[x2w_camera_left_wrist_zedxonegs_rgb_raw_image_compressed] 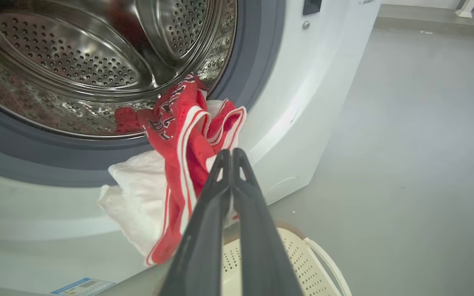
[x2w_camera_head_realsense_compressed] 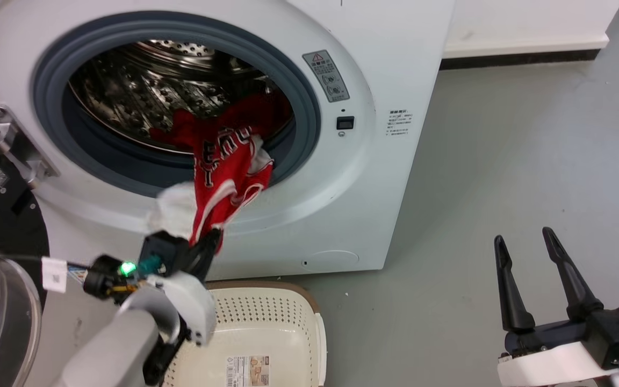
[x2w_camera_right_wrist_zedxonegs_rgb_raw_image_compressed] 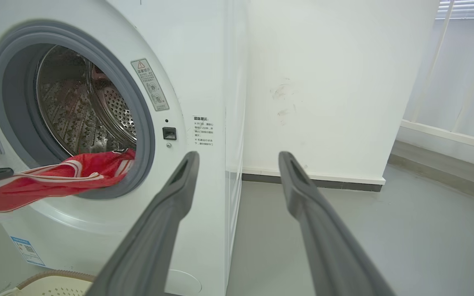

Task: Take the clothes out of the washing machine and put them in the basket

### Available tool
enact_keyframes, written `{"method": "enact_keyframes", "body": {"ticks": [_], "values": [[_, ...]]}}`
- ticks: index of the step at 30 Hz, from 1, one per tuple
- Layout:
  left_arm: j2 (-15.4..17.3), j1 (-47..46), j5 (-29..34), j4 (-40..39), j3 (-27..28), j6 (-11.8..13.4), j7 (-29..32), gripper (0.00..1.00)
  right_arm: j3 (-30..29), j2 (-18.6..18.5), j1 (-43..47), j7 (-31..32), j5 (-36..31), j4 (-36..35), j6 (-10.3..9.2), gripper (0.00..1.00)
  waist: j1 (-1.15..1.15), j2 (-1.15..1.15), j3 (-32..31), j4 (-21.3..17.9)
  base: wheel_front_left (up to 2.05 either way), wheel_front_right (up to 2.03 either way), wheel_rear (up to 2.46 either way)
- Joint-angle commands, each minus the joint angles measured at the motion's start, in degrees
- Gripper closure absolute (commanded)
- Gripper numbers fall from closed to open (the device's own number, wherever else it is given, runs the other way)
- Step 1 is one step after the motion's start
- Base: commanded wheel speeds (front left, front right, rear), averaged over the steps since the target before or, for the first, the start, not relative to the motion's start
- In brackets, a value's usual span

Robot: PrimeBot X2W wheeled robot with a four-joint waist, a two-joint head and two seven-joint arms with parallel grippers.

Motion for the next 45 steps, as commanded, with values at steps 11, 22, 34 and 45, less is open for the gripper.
{"method": "enact_keyframes", "body": {"ticks": [11, 22, 34, 45], "values": [[1.75, 12.66, -2.36, -12.53, -3.27, 3.56, 4.2, 1.0, 0.17, 0.06, 0.61, -0.14, 0.24, -0.13, -0.04, 0.0, 0.02, 0.0, -0.3, 0.96, 0.0, 0.0, 0.0], [-1.66, 14.6, -4.07, -5.28, -4.03, 2.99, 2.02, 1.0, -0.53, 0.07, -2.91, -0.14, 0.03, -0.58, -0.04, 0.0, 0.02, 0.0, 6.03, -0.82, 0.0, 0.0, 0.0], [-9.34, 7.58, -4.45, 16.21, -4.31, -2.16, -0.87, 1.0, -1.26, 0.07, -8.08, -0.14, -0.22, -1.74, -0.04, 0.0, 0.02, 0.0, 15.32, -2.58, 0.0, 0.0, 0.0], [-15.85, -0.72, -8.3, 34.82, -1.2, -5.57, -1.53, 1.0, -1.62, 0.07, -12.24, -0.14, 0.01, -2.79, -0.04, 0.0, 0.02, 0.0, 22.96, -3.09, 0.0, 0.0, 0.0]]}}
